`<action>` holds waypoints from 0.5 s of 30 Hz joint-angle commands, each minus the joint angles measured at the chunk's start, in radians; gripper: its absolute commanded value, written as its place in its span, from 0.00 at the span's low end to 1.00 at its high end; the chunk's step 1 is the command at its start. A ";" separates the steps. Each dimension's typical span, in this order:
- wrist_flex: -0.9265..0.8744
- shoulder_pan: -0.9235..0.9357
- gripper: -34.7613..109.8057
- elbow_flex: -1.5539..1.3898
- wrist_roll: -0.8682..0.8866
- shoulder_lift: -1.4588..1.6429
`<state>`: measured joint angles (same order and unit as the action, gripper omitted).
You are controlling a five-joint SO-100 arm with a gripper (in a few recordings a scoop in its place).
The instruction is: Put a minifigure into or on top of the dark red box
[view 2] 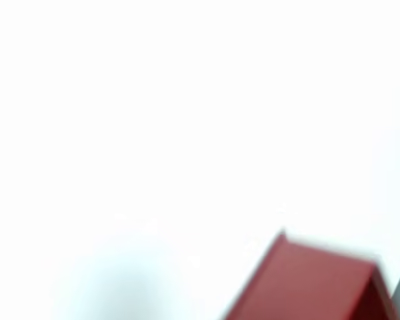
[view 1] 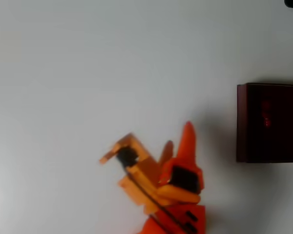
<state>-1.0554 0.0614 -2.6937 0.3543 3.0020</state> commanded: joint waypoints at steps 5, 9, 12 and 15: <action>-0.098 -0.132 0.43 -0.187 0.002 0.351; -0.137 -0.163 0.41 -0.207 -0.006 0.351; -0.178 -0.178 0.40 -0.242 -0.058 0.348; -0.175 -0.183 0.38 -0.288 -0.046 0.347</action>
<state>-1.2180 -0.1028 -2.9498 0.2945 3.3303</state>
